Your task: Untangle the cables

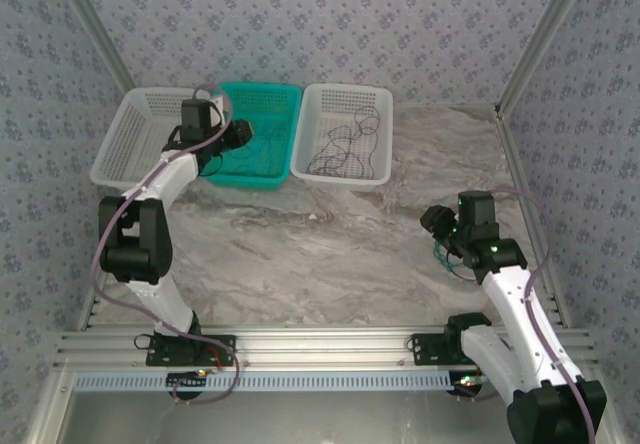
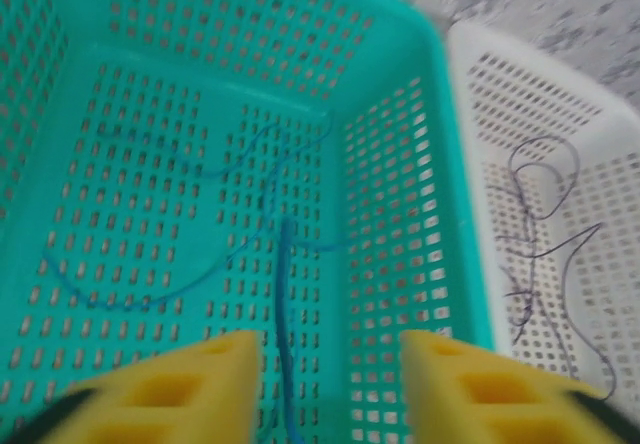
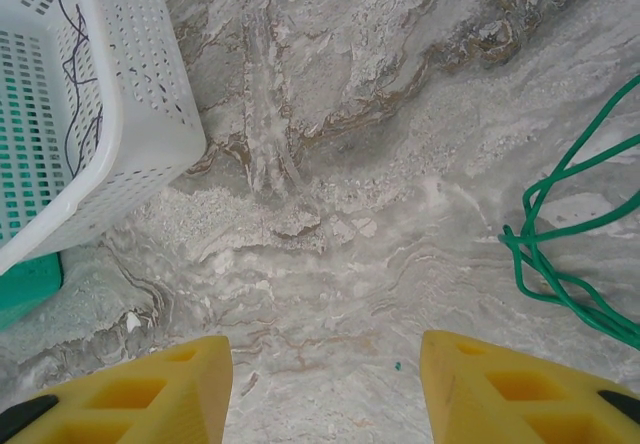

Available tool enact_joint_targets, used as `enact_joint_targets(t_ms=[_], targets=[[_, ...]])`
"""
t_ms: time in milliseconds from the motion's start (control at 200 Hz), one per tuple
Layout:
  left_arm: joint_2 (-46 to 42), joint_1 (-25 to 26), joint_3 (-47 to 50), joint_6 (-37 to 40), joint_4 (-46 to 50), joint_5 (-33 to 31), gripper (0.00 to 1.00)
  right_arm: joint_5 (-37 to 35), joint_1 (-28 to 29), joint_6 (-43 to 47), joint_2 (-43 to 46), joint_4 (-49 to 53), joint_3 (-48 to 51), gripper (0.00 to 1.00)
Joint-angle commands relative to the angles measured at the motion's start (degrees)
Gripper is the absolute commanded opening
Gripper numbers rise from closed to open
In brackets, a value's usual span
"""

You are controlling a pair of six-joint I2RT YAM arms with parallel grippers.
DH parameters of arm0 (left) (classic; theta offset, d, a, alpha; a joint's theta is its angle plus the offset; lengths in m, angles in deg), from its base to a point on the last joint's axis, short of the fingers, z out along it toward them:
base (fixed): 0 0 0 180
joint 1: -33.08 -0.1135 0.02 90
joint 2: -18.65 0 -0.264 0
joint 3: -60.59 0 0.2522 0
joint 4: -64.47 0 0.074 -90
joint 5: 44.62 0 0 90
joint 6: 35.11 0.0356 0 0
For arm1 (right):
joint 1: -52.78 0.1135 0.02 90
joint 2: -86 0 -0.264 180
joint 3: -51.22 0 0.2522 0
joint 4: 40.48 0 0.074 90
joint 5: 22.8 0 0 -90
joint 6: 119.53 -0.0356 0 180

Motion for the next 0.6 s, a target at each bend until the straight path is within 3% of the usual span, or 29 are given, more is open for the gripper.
enact_joint_targets(t_ms=[0,85,220,310,350,455,595], targets=[[-3.7,0.1,-0.9,-2.2,-3.7,1.2,0.68,-2.4,-0.5,-0.9,1.5,3.5,-1.1,0.54],[-7.6,0.1,0.3,-2.7,-4.1,2.1,0.84,-4.5,-0.9,-3.0,1.6,5.0,-0.7,0.54],[-17.7,0.6,4.0,-3.0,-4.0,2.8,0.99,-8.0,-2.0,-6.7,0.4,7.6,-0.6,0.60],[-25.1,2.4,6.4,-2.1,-2.8,3.9,0.99,-9.9,-3.9,-7.8,-1.8,9.0,-1.0,0.64],[-28.1,3.6,7.2,-1.5,-1.8,4.0,0.99,-10.3,-4.9,-7.1,-3.0,8.5,-1.0,0.72],[-34.5,9.0,8.5,1.3,2.6,3.8,0.99,-10.2,-7.8,-3.8,-7.5,4.7,-0.9,0.79],[-39.8,16.7,12.0,4.0,6.4,2.5,0.99,-9.3,-10.6,-2.2,-17.3,1.1,-2.8,0.81]])
